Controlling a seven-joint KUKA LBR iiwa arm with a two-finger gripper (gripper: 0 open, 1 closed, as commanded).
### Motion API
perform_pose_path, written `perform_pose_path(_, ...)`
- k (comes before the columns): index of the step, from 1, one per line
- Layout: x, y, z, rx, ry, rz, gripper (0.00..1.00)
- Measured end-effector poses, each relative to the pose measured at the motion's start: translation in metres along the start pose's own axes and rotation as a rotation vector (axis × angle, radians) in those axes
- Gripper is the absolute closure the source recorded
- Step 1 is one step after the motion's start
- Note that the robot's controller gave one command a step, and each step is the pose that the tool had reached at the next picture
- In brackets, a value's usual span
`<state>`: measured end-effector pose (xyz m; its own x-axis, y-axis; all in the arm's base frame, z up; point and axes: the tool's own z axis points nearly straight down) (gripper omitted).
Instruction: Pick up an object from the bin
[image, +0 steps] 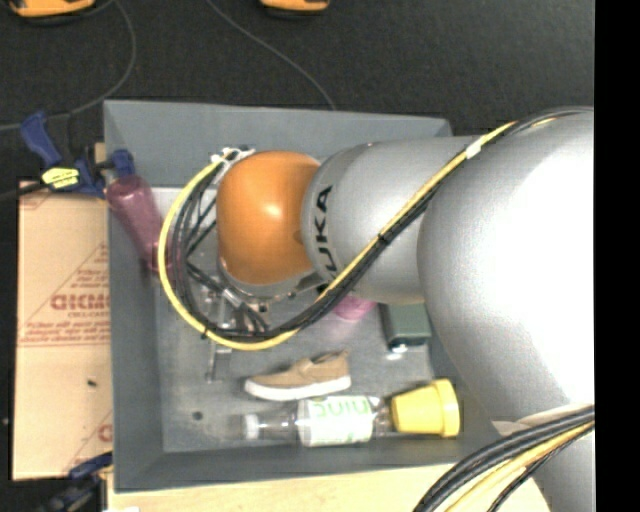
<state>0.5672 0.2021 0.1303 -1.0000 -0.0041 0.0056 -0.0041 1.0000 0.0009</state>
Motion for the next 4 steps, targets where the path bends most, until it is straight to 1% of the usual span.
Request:
perform_pose_path(1, -0.002, -0.001, -0.005, -0.002, -0.008, 0.004, 0.00)
perform_pose_path(2, -0.006, -0.078, 0.008, 0.001, -0.005, -0.006, 0.00)
perform_pose_path(3, -0.017, -0.103, 0.002, 0.003, -0.009, -0.022, 0.00)
perform_pose_path(4, 0.018, -0.151, 0.025, -0.005, -0.032, -0.040, 0.00)
